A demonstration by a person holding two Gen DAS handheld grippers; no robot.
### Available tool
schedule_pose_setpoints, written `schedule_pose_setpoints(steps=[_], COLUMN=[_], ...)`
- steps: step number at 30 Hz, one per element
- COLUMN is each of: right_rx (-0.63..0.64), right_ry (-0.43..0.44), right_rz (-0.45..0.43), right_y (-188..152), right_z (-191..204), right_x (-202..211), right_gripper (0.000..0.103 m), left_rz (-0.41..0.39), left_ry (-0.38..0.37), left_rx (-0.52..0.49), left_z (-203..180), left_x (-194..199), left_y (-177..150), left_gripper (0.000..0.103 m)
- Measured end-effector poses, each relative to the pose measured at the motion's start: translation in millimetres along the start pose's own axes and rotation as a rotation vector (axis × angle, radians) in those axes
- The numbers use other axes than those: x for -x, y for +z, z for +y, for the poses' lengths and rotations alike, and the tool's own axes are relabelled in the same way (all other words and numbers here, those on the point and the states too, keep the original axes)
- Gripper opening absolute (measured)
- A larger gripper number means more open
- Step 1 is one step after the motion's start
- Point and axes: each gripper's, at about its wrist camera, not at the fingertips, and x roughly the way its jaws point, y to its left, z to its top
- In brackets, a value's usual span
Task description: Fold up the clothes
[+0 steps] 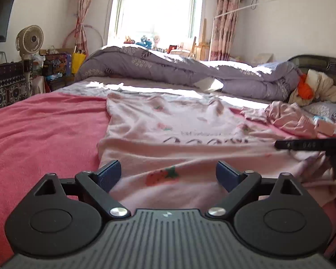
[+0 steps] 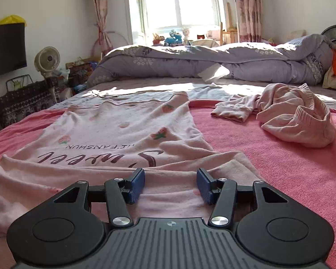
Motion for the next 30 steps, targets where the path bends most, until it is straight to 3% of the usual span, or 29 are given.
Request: schedule_pose_setpoints(steps=[2, 5, 8, 9, 11, 13, 15, 17, 19, 22, 24, 26, 30], right_rx=[-0.025, -0.067, -0.015, 0.007, 0.118, 0.208, 0.159, 0.093, 0.1, 0.117, 0.116, 0.128, 0.185], right_ry=[-0.028, -0.032, -0.068, -0.082, -0.158, -0.213, -0.171, -0.152, -0.078, 0.111, 0.24, 0.281, 0.21], right_rz=[0.026, 0.033, -0.075, -0.114, -0.103, -0.085, -0.106, -0.121, -0.193, -0.268, -0.281, -0.242, -0.037], right_y=[4.6, 11.1, 1.3, -2.7, -17.3, -32.7, -40.1, -35.5, -29.9, -19.9, -13.0, -9.6, -19.5], right_z=[-7.8, -17.2, -19.2, -19.6, -19.1, -21.3, -31.9, -33.7, -24.0, -4.7, 8.5, 19.4, 27.2], right_x=[-11.8, -16.7, 12.9, 23.7, 32.5, 37.6, 44.2, 54.5, 69.6, 80.5, 77.1, 61.9, 23.1], right_gripper=[0.053, 0.053, 0.066, 0.071, 0.083, 0.087, 0.087, 0.086, 0.086, 0.086, 0.087, 0.087, 0.087], left_rz=[-0.03, -0.01, 0.0, 0.006, 0.009, 0.016, 0.019, -0.004, -0.054, -0.133, -0.145, -0.119, 0.038], left_ry=[0.002, 0.015, 0.043, 0.083, 0.103, 0.137, 0.183, 0.173, 0.1, -0.031, -0.094, -0.114, -0.038], left_rx=[-0.036, -0.052, -0.045, -0.04, -0.018, -0.011, -0.047, -0.049, -0.042, -0.033, -0.043, -0.073, -0.151], left_z=[0.7, 2.0, 9.3, 14.1, 29.0, 36.7, 36.3, 35.1, 26.9, 12.3, -3.7, -21.7, -46.0], left_x=[9.4, 17.9, 21.4, 20.6, 24.1, 30.0, 36.1, 45.1, 48.5, 51.2, 40.1, 21.5, -24.2], left_y=[-10.4, -7.9, -6.6, -6.4, -8.9, -8.6, -4.8, 2.7, 14.7, 33.6, 40.8, 41.0, 17.2], left_gripper=[0.094, 0.095, 0.103, 0.103, 0.103, 0.103, 0.103, 0.1, 0.1, 0.1, 0.1, 0.1, 0.102])
